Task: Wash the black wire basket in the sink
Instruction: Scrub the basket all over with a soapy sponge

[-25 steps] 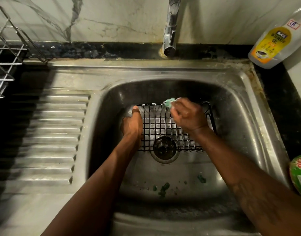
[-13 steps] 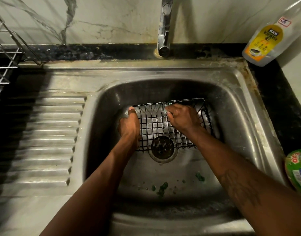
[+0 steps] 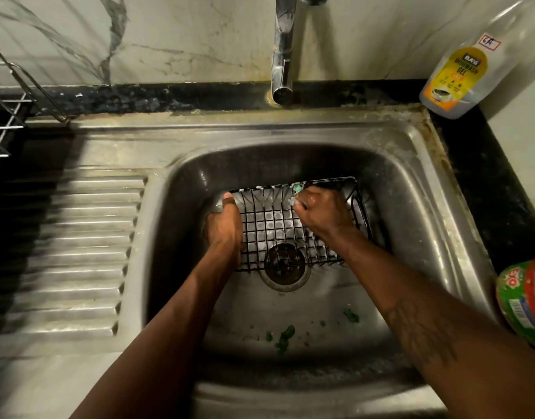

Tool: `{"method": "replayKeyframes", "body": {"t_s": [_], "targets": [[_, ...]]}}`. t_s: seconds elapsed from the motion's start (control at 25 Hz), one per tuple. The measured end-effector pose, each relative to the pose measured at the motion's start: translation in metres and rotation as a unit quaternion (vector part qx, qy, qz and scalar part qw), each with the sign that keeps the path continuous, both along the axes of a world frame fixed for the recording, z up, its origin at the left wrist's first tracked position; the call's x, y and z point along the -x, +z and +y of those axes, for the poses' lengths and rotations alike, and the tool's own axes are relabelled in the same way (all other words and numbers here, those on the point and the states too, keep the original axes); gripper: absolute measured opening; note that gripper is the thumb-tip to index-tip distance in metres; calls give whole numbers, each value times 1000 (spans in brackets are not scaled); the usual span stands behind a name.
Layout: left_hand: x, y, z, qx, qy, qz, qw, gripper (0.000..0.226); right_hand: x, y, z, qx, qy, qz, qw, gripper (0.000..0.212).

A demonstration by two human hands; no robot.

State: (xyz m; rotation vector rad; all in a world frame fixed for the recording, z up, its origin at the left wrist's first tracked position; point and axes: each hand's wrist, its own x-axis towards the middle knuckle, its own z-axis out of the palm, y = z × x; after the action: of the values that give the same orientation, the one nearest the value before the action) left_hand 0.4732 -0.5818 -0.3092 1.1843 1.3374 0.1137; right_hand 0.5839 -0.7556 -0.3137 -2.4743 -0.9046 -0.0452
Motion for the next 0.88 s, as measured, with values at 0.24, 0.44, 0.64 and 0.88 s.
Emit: {"method": "replayKeyframes", "body": {"t_s": [0.24,0.44,0.64,0.88], "targets": [[-2,-2,1,2,-7,20,1000,117,6,7,-2,-67,-74,-72,992,8],[-2,-4,1,-10,-14,37,999,122,2,10,-7,30,-104,56,993,17],[-1,2,0,-5,-3,29,1000,121,3,11,-11,-6,-111,-46,993,8],[2,16,-6,13,4,13,1000,117,-5,18,-15,-128,-163,-145,968,8]]}}
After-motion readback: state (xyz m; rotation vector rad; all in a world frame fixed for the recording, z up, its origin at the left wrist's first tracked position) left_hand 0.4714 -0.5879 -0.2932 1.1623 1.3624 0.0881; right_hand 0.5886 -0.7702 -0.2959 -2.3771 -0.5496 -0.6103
